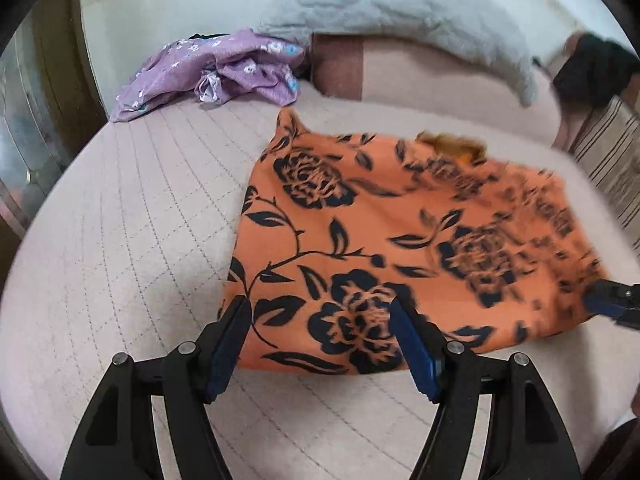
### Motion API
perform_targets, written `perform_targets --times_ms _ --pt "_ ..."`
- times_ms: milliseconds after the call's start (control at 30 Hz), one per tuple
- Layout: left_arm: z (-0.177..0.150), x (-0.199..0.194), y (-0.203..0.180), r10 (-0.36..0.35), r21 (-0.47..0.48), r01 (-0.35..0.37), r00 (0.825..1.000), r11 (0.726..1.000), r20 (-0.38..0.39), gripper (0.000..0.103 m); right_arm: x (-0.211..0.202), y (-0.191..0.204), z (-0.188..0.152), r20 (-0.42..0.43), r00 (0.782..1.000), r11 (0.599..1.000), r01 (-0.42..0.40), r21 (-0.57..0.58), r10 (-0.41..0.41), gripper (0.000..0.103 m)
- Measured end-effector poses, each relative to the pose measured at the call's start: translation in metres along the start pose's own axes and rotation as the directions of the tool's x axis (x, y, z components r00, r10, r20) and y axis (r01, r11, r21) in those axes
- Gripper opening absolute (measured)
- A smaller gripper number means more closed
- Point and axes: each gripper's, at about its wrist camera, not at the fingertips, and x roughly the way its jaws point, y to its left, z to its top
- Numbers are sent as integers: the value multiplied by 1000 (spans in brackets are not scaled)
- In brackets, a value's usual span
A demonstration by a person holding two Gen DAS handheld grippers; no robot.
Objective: Fold small clothes
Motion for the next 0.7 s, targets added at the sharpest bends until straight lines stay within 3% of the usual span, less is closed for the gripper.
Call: perform_targets --times_ms 67,133,200,233,300,467,700 --pt "-1 -2 3 -67 -45 67 998 997 -11 73 -17 -11 -2 19 999 998 -32 57 31 61" --pt "-10 -1 7 -167 -131 159 985 979 -51 76 -34 -26 -4 38 996 986 -87 141 83 64" --pt "-19 4 12 -259 -225 231 961 946 -101 78 -49 -43 -12 70 988 962 -154 227 141 66" --pt "-24 10 15 -315 -291 265 938 919 -141 78 -52 -51 -19 84 985 948 -167 271 149 67" --pt "-31 16 19 -357 -363 279 919 889 -169 78 -54 -63 -30 95 985 924 -170 342 146 69" --pt "-33 29 36 -362 -503 262 926 824 -110 78 -41 -79 -39 86 990 883 -141 448 115 69" --pt "-29 48 60 -393 -661 310 919 683 25 79 -31 -99 -27 166 983 849 -150 507 75 69"
